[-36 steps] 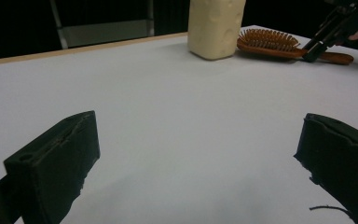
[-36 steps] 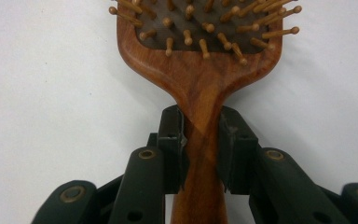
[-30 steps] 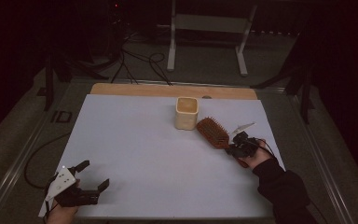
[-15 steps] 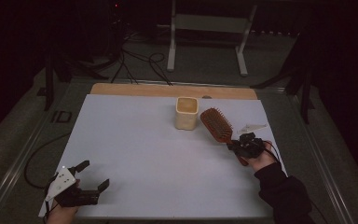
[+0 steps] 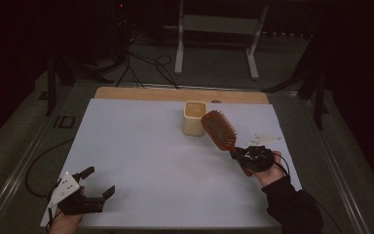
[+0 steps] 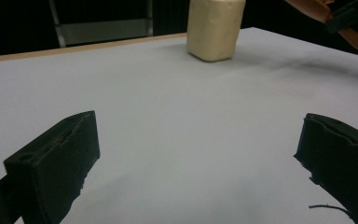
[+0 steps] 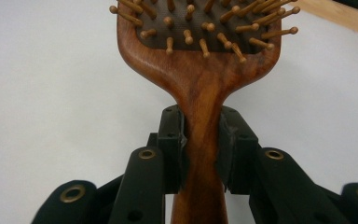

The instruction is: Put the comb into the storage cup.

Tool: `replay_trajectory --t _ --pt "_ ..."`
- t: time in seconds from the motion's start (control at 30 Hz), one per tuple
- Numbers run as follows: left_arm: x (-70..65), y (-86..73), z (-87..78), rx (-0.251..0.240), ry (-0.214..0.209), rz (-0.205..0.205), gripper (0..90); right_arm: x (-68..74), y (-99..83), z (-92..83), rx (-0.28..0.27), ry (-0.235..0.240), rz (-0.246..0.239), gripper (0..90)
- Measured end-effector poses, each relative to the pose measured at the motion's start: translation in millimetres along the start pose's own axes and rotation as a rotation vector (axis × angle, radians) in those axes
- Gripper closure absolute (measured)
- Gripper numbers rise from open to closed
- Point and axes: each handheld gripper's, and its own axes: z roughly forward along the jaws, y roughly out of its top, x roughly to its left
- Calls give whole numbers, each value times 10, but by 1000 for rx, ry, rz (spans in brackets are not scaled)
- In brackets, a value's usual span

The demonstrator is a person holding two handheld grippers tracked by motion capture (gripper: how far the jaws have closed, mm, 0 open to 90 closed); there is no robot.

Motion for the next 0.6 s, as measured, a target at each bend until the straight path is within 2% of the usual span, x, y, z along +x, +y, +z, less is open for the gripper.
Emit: replay_trajectory --t 0.13,0.2,0.27,0.4,0.6 --pt "-3 66 -1 -10 -7 -19 1 91 6 -22 -27 28 0 733" --pt "-17 115 0 -7 -9 -19 1 134 4 -23 -37 21 -4 732" --pt "-38 178 13 10 -4 -5 1 175 3 -25 -45 9 -17 733" --pt "-81 335 78 31 -16 20 1 209 19 -45 -65 20 -15 733" --pt "-141 574 264 67 -45 -17 1 283 47 -49 -104 27 -35 732"
